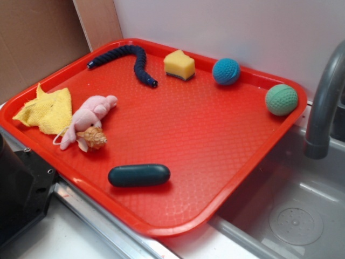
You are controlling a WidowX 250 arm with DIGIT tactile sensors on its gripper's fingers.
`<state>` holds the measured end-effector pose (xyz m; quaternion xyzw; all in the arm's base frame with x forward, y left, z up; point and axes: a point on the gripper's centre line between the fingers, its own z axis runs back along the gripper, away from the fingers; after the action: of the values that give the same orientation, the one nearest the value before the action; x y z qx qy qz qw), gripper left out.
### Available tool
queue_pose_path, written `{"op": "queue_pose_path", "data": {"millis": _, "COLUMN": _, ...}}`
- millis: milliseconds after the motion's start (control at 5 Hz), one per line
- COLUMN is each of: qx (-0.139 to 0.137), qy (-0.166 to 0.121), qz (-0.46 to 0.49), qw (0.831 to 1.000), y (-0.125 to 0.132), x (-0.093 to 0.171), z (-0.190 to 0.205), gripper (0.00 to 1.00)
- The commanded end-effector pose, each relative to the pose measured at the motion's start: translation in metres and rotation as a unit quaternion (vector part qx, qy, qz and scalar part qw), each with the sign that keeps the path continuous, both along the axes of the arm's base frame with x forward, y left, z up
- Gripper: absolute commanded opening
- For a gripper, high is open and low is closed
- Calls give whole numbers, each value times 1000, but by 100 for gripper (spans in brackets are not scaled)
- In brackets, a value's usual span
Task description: Grab the blue ball.
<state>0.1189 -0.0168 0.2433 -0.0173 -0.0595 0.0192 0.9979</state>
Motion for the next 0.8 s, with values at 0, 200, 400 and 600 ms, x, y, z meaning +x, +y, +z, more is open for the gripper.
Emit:
{"op": "queue_pose_path", "data": {"millis": 0, "qx": 0, "qy": 0, "qz": 0, "qw": 1000, "y": 0, "x": 0, "z": 0, "gripper": 100}}
{"op": "queue_pose_path", "data": {"millis": 200, "qx": 97, "qy": 40, "qz": 49, "qw": 993, "y": 18, "x": 12, "z": -50, "gripper": 100}}
{"op": "queue_pose_path", "data": {"millis": 400, "qx": 81, "qy": 19, "qz": 24, "qw": 996, "y": 14, "x": 62, "z": -85, "gripper": 100}}
{"op": "queue_pose_path", "data": {"millis": 600, "qx": 78, "qy": -9, "qz": -1, "qw": 997, "y": 8, "x": 59, "z": -63, "gripper": 100}}
